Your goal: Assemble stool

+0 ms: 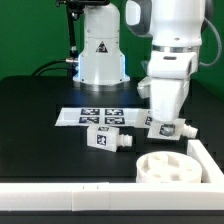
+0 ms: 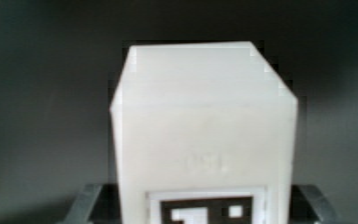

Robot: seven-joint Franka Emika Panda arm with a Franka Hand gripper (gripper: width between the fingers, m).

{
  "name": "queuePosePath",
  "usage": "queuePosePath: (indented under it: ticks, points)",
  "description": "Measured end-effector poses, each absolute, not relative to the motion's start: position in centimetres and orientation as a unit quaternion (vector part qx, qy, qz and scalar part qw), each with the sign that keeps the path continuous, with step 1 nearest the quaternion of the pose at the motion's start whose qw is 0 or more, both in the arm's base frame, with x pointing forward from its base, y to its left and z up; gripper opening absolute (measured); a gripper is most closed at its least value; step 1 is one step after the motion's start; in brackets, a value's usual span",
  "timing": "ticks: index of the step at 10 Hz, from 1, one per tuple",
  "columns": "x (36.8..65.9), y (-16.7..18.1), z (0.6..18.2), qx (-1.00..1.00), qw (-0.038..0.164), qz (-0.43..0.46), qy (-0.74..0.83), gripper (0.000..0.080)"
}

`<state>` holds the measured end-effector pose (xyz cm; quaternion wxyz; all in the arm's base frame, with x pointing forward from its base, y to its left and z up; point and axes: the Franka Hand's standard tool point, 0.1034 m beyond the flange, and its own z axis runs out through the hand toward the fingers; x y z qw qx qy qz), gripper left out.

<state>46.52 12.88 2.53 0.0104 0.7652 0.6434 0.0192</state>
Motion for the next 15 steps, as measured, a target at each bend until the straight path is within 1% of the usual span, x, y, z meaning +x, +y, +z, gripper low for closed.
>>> queuePosePath:
  ticks: [3,5,6,10,12,13,14,15]
  points:
    - [46.5,12.6,2.5,0.718,0.015,0.021,0.695,0.0333]
    - [46.5,12.4,2.3,0.574,0.023,0.013,0.818,0.0333]
    - [46.2,12.3,2.0,0.512,0.023,0.005,0.859,0.0333]
    - [46.0,11.7,1.7,0.416,0.027,-0.004,0.909,0.0333]
    - [45.6,11.3,1.0,0.314,0.025,-0.012,0.949,0.0333]
    - [45.7,10.9,1.0,0.278,0.024,-0.014,0.96,0.0333]
    - [45.7,10.8,1.0,0.29,0.025,-0.014,0.956,0.0333]
    - [45.7,10.8,1.0,0.294,0.025,-0.015,0.956,0.0414]
